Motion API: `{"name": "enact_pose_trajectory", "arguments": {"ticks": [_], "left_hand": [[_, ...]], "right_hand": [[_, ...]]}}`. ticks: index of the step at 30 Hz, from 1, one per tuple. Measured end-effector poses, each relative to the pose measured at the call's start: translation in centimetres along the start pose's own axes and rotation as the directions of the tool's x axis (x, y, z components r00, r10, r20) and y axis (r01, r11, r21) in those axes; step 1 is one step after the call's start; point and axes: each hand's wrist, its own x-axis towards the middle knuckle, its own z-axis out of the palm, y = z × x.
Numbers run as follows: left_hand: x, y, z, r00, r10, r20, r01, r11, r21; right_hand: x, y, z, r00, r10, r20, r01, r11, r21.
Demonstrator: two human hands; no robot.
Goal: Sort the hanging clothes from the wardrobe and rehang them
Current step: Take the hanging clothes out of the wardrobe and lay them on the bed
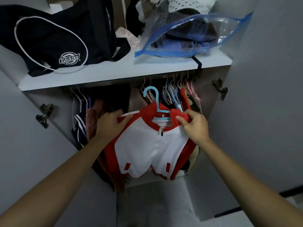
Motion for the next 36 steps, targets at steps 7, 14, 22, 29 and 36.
{"name": "enact_pose_trajectory", "arguments": {"ticks": [7, 14, 22, 29, 36], "left_hand": [[-1.7, 3.4, 2.2, 0.975, 0.184, 0.126, -0.172, 0.98, -0.101], [-6.7, 6.8, 4.2, 0.905, 0.377, 0.199, -0.316, 0.907, -0.28], [-14.5, 18.0, 6.8, 0.731, 0.613, 0.301, -0.443, 0.761, -0.473], [-23.0, 30.2, 8.9, 0.516, 0.805, 0.294, -0.556, 0.576, -0.6], [-31.9, 41.6, 9.4, 0.304, 0.919, 0.252, -0.61, 0.39, -0.69]], "right_hand": [[-8.1, 0.2, -3.6, 0.986, 0.112, -0.122, -0.12, 0.991, -0.064], [-19.7, -1.5, -7.8, 0.937, 0.237, -0.256, -0.286, 0.942, -0.177], [-36.4, -0.7, -14.6, 0.786, 0.445, -0.429, -0.54, 0.832, -0.127], [-50.1, -0.3, -22.3, 0.598, 0.559, -0.574, -0.695, 0.719, -0.024], [-62.8, -1.0, -27.5, 0.382, 0.545, -0.746, -0.801, 0.598, 0.027]]}}
